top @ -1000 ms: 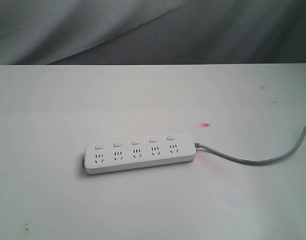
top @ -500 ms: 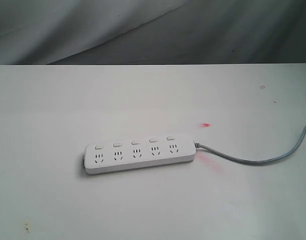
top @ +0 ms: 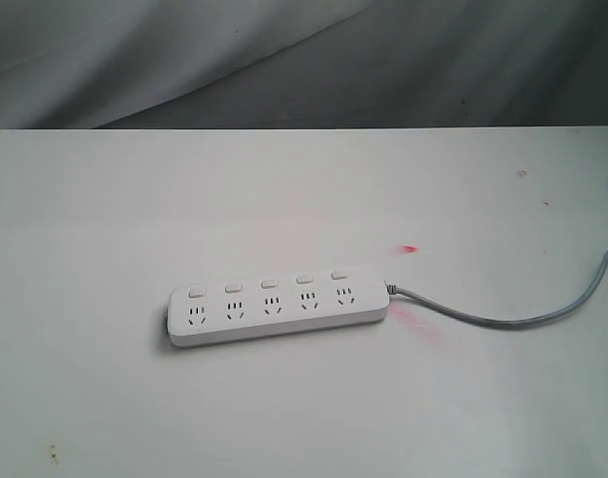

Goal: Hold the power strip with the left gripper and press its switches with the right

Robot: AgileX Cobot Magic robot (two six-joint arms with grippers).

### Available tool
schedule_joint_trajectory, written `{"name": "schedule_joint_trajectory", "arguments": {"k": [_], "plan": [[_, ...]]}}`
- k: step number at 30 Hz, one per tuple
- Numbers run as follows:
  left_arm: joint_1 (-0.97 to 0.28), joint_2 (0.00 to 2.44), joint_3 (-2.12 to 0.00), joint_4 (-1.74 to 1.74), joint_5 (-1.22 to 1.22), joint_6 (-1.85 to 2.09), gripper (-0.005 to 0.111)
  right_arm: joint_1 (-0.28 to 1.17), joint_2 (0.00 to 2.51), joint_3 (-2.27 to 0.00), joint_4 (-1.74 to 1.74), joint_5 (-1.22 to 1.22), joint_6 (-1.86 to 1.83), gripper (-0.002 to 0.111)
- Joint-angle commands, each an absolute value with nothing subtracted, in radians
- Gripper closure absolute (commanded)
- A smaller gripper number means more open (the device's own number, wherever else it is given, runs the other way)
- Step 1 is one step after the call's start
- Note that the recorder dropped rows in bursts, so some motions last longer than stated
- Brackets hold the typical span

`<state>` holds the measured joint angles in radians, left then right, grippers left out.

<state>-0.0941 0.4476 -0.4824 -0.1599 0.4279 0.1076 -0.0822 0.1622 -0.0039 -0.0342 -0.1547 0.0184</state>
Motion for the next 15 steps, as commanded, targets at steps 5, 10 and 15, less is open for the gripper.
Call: {"name": "schedule_joint_trajectory", "arguments": {"k": [5,10,15], "plan": [[-0.098,0.453,-0.488,-0.2,0.49,0.109,0.105,-0.079,0.159,0.0,-0.042,-0.156,0.017,0.108],[-0.098,0.453,-0.488,-0.2,0.491,0.109,0.105,-0.079,0.159,0.0,-0.042,-0.156,0.017,0.108],[-0.098,0.453,-0.488,-0.2,0.508,0.109,0.105,-0.079,0.159,0.0,-0.042,-0.156,0.017,0.108]]}}
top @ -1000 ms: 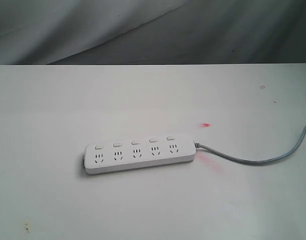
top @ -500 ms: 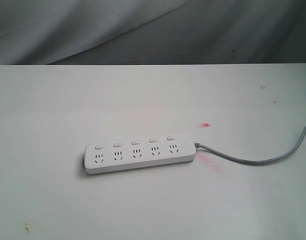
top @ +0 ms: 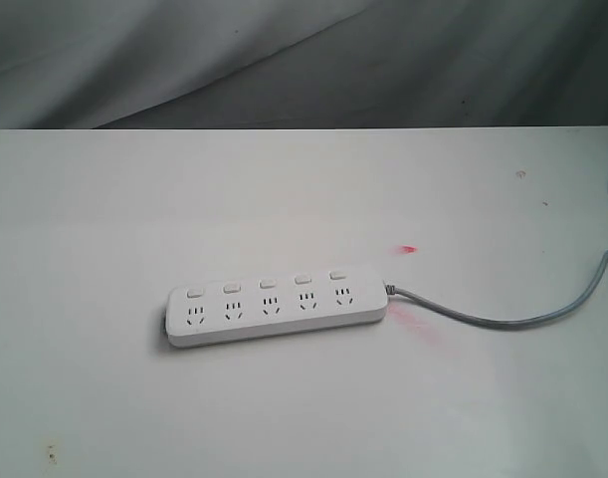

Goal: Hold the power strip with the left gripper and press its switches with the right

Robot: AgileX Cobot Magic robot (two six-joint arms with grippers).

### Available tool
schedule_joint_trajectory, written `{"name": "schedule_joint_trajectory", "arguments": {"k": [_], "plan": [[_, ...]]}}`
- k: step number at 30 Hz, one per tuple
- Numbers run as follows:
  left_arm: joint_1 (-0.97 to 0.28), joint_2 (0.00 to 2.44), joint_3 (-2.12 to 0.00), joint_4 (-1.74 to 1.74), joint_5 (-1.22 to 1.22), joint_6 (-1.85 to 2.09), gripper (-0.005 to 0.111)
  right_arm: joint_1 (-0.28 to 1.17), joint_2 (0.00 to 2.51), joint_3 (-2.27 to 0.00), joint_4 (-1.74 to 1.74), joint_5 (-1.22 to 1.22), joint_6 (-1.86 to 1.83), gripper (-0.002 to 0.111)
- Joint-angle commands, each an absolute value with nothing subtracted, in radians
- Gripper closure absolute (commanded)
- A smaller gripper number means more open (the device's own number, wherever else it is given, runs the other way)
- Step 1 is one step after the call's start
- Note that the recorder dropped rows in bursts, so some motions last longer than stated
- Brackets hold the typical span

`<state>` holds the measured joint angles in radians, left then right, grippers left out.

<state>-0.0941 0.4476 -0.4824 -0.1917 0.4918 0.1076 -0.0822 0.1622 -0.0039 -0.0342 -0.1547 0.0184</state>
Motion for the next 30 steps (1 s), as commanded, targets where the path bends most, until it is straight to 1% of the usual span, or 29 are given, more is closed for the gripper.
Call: {"name": "schedule_joint_trajectory", "arguments": {"k": [1,4,7,11,16,23,29,30], "plan": [[-0.098,0.453,-0.488,-0.2,0.521,0.109,0.105,-0.079,0.159,0.0,-0.042,-0.156,0.017,0.108],[-0.098,0.453,-0.494,-0.207,0.559,0.119,0.107,-0.079,0.159,0.0,-0.042,-0.156,0.017,0.108],[-0.098,0.481,-0.535,-0.282,0.669,0.351,0.107,-0.079,0.159,0.0,-0.042,-0.156,0.017,0.108],[-0.098,0.598,-0.608,-0.467,0.836,0.638,0.107,-0.079,0.159,0.0,-0.042,-0.156,0.017,0.108],[-0.098,0.789,-0.674,-0.518,0.961,0.846,0.107,-0.079,0.159,0.0,-0.042,-0.156,0.017,0.108],[-0.132,0.969,-0.74,-0.561,0.954,1.132,0.107,-0.079,0.159,0.0,-0.042,-0.156,0.017,0.108],[-0.127,1.12,-0.76,-0.48,0.832,1.26,0.107,-0.079,0.159,0.0,-0.042,-0.156,0.017,0.108],[-0.127,1.185,-0.762,-0.46,0.778,1.292,0.107,-0.079,0.159,0.0,-0.042,-0.156,0.017,0.108]]}}
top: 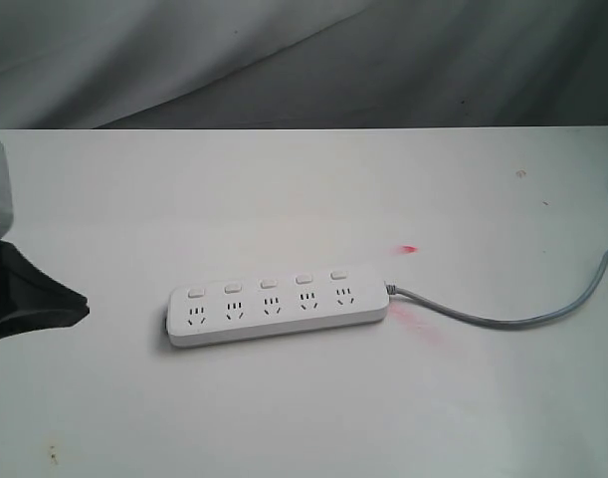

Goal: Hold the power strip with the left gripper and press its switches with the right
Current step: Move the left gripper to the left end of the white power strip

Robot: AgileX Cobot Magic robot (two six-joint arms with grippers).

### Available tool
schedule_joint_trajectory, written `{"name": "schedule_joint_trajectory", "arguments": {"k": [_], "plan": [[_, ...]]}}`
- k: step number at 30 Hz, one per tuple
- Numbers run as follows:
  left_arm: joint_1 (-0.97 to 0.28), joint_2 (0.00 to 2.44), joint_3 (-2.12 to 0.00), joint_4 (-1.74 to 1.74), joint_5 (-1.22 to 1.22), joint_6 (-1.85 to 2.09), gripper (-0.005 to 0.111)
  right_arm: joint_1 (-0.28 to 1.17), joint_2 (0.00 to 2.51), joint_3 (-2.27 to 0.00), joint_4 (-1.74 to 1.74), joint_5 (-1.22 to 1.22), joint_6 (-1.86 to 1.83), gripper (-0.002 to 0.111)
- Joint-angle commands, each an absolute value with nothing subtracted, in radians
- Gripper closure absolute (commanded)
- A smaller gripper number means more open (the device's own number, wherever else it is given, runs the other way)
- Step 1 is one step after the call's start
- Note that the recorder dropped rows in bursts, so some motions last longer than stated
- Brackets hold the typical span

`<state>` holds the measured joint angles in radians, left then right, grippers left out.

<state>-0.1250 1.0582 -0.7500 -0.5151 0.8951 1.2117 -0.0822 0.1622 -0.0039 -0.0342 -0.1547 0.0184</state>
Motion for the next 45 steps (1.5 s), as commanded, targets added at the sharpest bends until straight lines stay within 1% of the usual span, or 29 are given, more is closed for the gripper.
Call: {"name": "schedule_joint_trajectory", "arguments": {"k": [1,6,8,9,11,13,15,17,19,21,22,27,33,38,40,45], "plan": [[-0.127,1.211,-0.762,-0.46,0.747,1.292,0.107,-0.079,0.159,0.0,-0.042,-0.156,0.017,0.108],[-0.127,1.403,-0.762,-0.469,0.47,1.375,0.107,-0.079,0.159,0.0,-0.042,-0.156,0.017,0.108],[-0.127,1.445,-0.762,-0.517,0.409,1.386,0.107,-0.079,0.159,0.0,-0.042,-0.156,0.017,0.108],[-0.127,1.46,-0.762,-0.52,0.4,1.392,0.105,-0.079,0.159,0.0,-0.042,-0.156,0.017,0.108],[-0.127,1.496,-0.762,-0.52,0.396,1.393,0.097,-0.079,0.159,0.0,-0.042,-0.156,0.017,0.108],[-0.127,1.525,-0.762,-0.52,0.396,1.393,0.083,-0.079,0.159,0.0,-0.042,-0.156,0.017,0.108],[-0.127,1.535,-0.762,-0.529,0.423,1.393,0.062,-0.079,0.159,0.0,-0.042,-0.156,0.017,0.108],[-0.127,1.535,-0.762,-0.59,0.459,1.424,0.037,-0.079,0.159,0.0,-0.042,-0.156,0.017,0.108],[-0.127,1.535,-0.762,-0.664,0.459,1.428,0.019,-0.079,0.159,0.0,-0.042,-0.156,0.017,0.108],[-0.127,1.535,-0.762,-0.686,0.465,1.44,0.006,-0.079,0.159,0.0,-0.042,-0.156,0.017,0.108],[-0.127,1.536,-0.762,-0.686,0.477,1.452,0.003,-0.079,0.159,0.0,-0.042,-0.156,0.017,0.108],[-0.127,1.572,-0.76,-0.764,0.516,1.572,0.002,-0.079,0.159,0.0,-0.042,-0.156,0.017,0.108],[-0.127,1.646,-0.76,-0.917,0.523,1.875,0.002,-0.079,0.159,0.0,-0.042,-0.156,0.017,0.108],[-0.097,1.7,-0.76,-1.059,0.519,2.091,0.002,-0.079,0.159,0.0,-0.042,-0.156,0.017,0.108],[-0.085,1.721,-0.763,-1.109,0.519,2.094,0.002,-0.079,0.159,0.0,-0.042,-0.156,0.017,0.108],[-0.068,1.776,-0.788,-1.112,0.532,2.094,0.002,-0.079,0.159,0.0,-0.042,-0.156,0.017,0.108]]}}
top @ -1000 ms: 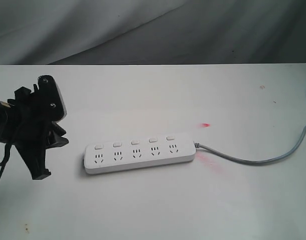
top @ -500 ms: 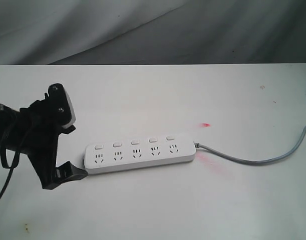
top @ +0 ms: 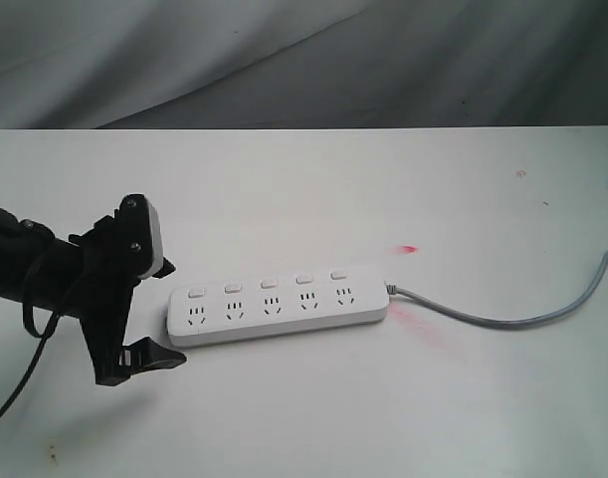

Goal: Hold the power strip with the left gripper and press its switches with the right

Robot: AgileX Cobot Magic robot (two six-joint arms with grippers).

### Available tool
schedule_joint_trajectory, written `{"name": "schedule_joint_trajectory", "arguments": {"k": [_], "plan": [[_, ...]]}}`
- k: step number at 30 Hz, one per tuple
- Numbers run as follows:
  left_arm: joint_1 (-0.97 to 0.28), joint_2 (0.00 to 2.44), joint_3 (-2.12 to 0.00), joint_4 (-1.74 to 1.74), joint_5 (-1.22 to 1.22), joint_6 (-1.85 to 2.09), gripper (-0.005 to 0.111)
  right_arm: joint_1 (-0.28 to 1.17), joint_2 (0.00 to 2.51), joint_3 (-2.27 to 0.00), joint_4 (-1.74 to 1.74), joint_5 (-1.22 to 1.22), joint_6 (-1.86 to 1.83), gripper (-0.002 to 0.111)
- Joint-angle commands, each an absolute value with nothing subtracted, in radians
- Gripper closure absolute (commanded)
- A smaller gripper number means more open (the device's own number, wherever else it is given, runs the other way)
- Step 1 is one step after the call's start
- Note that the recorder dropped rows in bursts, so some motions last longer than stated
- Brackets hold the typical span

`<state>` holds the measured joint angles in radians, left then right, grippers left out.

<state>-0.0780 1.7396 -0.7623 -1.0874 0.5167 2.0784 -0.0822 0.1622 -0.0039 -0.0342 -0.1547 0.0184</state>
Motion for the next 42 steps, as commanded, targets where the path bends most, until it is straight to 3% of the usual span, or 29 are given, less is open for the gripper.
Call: {"name": "schedule_joint_trajectory", "arguments": {"k": [1,21,42], "plan": [[-0.068,1.785,-0.794,-1.112,0.532,2.094,0.002,-0.079,0.159,0.0,-0.042,-0.156,0.017,0.108],[-0.066,1.943,-0.879,-1.062,0.564,2.094,0.002,-0.079,0.159,0.0,-0.042,-0.156,0.017,0.108],[-0.058,1.945,-0.879,-1.0,0.509,2.094,0.002,-0.079,0.159,0.0,-0.042,-0.156,0.017,0.108]]}}
